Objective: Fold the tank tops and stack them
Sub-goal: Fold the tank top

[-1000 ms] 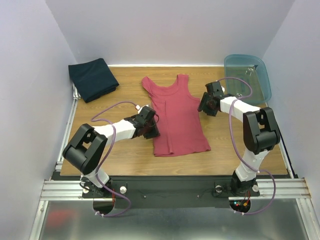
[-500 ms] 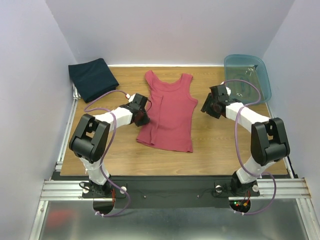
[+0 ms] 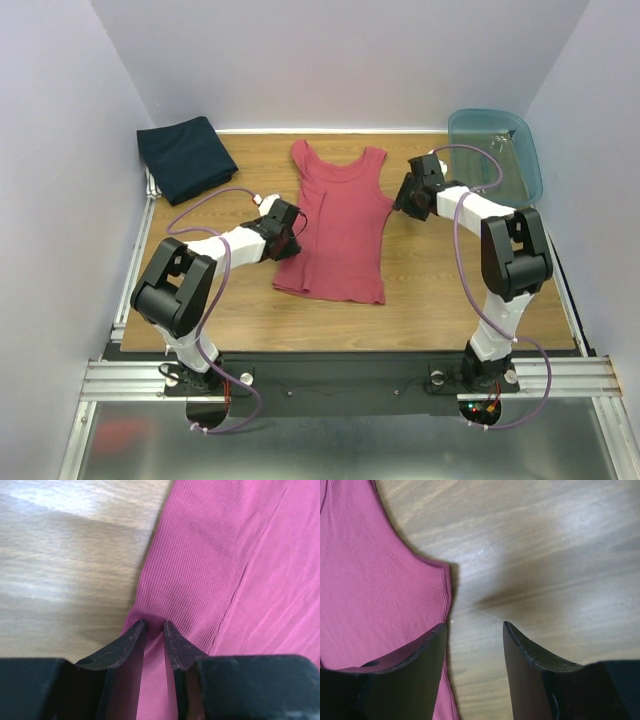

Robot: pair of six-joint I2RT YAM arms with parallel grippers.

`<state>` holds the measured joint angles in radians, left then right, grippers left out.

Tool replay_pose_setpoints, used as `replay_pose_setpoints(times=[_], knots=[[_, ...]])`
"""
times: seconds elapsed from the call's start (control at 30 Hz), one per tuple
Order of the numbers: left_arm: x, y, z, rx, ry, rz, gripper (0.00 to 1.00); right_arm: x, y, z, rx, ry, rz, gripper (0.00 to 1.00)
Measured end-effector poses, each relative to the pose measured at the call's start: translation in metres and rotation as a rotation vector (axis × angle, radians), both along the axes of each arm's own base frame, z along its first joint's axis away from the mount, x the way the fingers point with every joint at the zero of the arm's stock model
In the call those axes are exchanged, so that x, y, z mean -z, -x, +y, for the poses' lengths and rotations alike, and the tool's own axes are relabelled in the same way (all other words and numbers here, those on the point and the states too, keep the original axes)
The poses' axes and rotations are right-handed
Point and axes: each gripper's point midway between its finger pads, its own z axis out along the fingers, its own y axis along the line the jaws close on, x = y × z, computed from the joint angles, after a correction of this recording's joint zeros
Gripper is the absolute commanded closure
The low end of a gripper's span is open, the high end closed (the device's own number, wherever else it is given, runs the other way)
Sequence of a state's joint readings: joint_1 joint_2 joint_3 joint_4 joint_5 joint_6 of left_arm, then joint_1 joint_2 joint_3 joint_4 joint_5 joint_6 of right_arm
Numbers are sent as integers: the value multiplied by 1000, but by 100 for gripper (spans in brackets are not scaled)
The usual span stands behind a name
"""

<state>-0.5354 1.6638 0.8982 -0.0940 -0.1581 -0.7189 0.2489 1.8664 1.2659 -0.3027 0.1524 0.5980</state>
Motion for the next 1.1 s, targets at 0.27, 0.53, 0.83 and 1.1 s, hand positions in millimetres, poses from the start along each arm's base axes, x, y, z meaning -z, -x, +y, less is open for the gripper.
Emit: replay_pose_setpoints(times=[0.27,0.53,0.83,1.1], knots=[[-12,12,15,51,-127,43,58,11,-16,5,-22,4,-3,48],[-65,17,-34,220,-110,-55,56,11,-26,11,-38,-16,-23,52],[-72,81,-149,531,-69,-65,51,11,-30,18,-55,-43,-36,57],[-44,118,-198,659,-86,-8,48,25,-33,21,-61,-54,-20,80]])
